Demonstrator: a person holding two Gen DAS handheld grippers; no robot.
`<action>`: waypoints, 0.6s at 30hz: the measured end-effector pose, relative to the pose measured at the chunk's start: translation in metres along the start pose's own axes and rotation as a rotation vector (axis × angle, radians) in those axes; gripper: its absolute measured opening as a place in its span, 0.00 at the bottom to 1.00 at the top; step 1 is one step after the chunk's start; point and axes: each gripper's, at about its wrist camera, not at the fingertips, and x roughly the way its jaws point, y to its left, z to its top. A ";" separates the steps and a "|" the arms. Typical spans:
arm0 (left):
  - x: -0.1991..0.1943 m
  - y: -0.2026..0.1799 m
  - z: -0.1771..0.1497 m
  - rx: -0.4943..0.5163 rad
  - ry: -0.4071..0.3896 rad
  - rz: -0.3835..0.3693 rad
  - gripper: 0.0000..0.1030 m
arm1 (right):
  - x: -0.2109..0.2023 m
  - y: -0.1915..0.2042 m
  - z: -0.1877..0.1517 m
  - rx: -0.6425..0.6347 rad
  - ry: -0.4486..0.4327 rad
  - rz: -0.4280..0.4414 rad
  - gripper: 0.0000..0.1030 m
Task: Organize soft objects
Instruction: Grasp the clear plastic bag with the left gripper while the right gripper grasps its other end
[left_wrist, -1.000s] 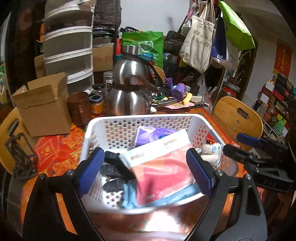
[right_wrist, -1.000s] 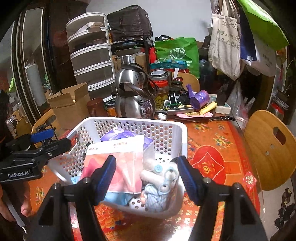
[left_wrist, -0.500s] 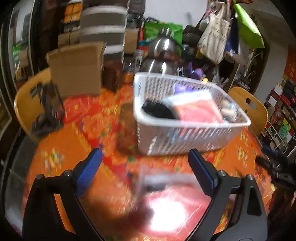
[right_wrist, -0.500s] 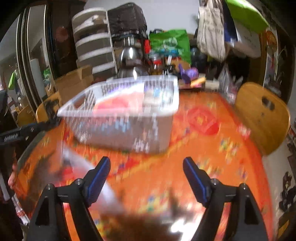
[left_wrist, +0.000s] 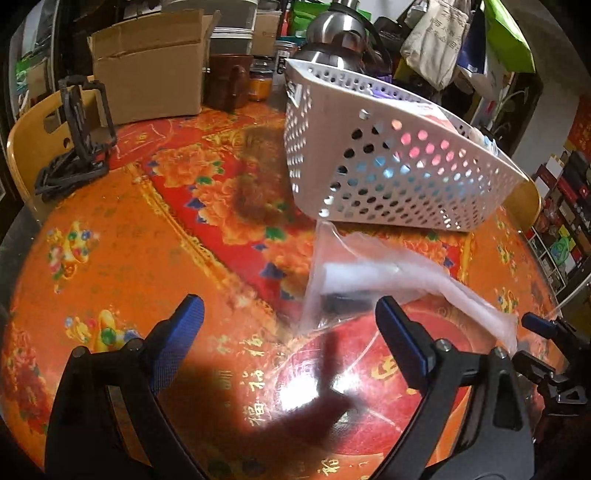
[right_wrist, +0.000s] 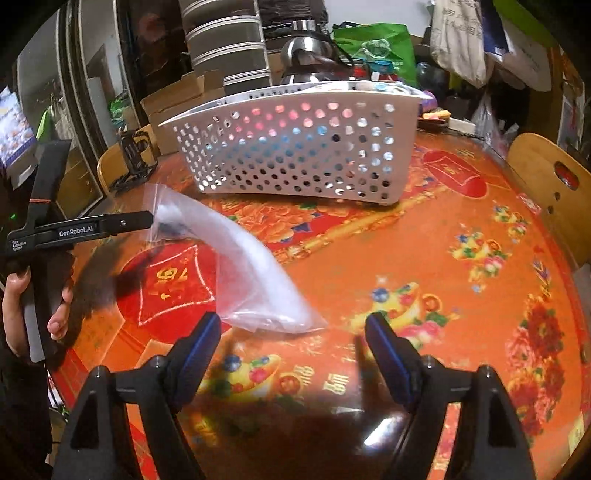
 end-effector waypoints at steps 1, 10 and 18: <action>0.002 -0.001 0.000 0.007 0.001 0.002 0.90 | 0.000 0.002 -0.001 -0.002 -0.002 0.003 0.78; 0.025 -0.010 0.005 0.022 0.045 -0.025 0.90 | 0.018 0.012 0.006 -0.061 0.044 0.013 0.50; 0.025 -0.015 0.004 0.038 0.039 -0.029 0.35 | 0.023 0.010 0.012 -0.079 0.050 -0.004 0.18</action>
